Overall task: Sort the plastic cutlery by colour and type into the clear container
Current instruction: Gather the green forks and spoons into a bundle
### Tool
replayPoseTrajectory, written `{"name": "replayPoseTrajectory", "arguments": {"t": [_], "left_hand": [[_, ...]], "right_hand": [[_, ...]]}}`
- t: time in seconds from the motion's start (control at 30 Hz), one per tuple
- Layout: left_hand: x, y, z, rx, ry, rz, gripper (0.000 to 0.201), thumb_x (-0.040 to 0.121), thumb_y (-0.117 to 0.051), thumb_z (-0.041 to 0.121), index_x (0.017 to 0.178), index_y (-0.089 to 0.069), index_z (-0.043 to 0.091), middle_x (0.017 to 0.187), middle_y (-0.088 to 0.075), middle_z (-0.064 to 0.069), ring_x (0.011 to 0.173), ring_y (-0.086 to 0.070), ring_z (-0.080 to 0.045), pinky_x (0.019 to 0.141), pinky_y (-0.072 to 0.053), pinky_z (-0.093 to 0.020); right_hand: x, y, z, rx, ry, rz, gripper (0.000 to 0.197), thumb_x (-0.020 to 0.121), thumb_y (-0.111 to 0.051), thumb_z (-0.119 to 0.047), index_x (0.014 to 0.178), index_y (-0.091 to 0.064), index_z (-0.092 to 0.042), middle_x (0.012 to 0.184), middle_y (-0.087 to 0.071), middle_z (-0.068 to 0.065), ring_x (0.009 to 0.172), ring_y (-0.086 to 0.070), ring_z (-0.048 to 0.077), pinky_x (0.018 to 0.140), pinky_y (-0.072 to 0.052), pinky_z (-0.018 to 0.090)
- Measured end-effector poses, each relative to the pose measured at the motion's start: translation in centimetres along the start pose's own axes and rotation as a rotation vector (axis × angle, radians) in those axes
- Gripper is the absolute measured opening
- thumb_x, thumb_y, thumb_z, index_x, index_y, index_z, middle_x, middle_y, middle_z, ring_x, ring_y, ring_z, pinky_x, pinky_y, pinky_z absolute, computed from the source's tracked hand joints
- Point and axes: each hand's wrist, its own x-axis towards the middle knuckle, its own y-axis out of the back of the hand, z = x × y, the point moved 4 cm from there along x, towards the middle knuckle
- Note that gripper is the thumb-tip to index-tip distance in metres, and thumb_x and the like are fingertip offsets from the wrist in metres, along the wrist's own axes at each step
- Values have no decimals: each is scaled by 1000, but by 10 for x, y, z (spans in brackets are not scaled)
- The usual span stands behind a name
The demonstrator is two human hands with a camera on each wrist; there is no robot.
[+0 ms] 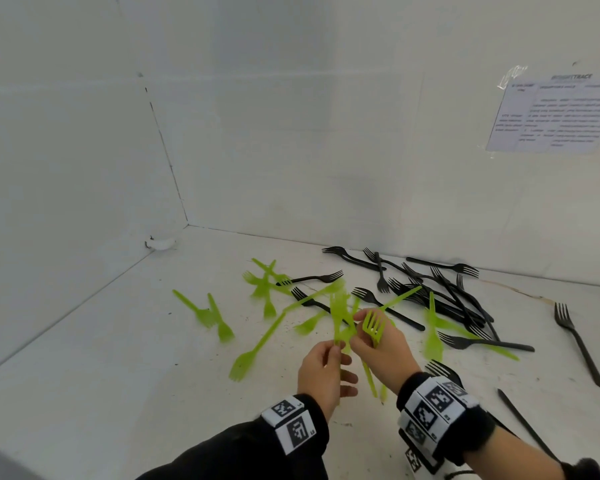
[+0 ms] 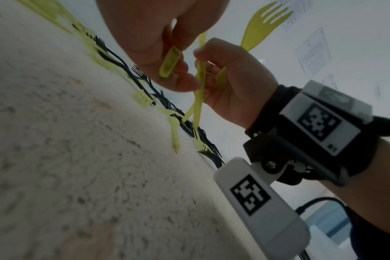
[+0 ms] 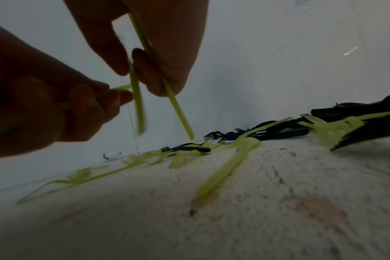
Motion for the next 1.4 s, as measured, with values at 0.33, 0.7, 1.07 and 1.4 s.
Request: {"name": "replayPoseTrajectory", "arguments": {"t": [0.33,0.7,1.07,1.4], "left_hand": [[0,1,-2,-63,36,55,8,92,-58,15,97,-62,10,88,-70,-5,74,-68,-18,73,-56,-31],[-3,-6,-5,-158,84,-1,13,94,-55,13,102,-62,5,93,-72,-12,75,-71,-23,66,-59,-31],[-1,2,-1,-215,43,33,12,96,-52,15,100,-62,10,92,-72,-12,80,-70,-23,68,-58,-33],[0,12,-3,-189,36,16,16,96,-51,13,110,-59,12,95,-72,-12,86,-70,-26,71,-59,-38]], "right_hand": [[3,-6,7,162,-209,9,8,86,-62,-10,87,-55,-14,82,-56,-7,68,-51,10,62,-40,22],[-3,-7,9,31,-261,83,12,83,-61,-11,79,-51,-16,80,-55,-1,69,-52,14,61,-43,22],[-1,-19,-2,170,-284,97,21,78,-73,-21,77,-52,-20,77,-58,-3,75,-61,21,75,-55,41],[-3,-31,2,123,-273,80,13,85,-65,-18,77,-56,-24,83,-61,-3,80,-59,18,79,-51,37]]}}
